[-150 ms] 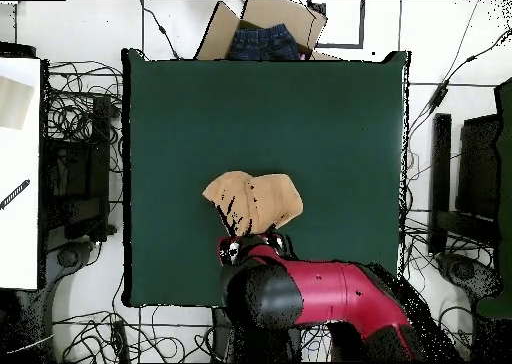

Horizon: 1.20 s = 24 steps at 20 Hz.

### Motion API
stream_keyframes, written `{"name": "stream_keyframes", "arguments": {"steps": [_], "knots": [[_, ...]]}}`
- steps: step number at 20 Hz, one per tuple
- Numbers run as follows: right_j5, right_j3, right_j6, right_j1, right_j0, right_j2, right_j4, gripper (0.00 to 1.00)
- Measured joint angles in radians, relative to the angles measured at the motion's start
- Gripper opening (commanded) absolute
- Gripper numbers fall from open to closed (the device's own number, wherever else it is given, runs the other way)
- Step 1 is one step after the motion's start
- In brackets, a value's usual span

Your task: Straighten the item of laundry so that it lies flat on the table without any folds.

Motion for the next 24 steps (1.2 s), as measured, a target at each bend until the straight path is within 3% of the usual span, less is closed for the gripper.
{"name": "stream_keyframes", "arguments": {"steps": [10, 18, 24], "knots": [[-0.117, -0.14, 0.0, 0.177, 0.112, -0.123, -0.117, 0.0], [-0.122, -0.286, 0.0, 0.299, 0.19, -0.192, -0.13, 0.0], [-0.06, -0.452, 0.0, 0.378, 0.263, -0.245, -0.128, 0.0]]}}
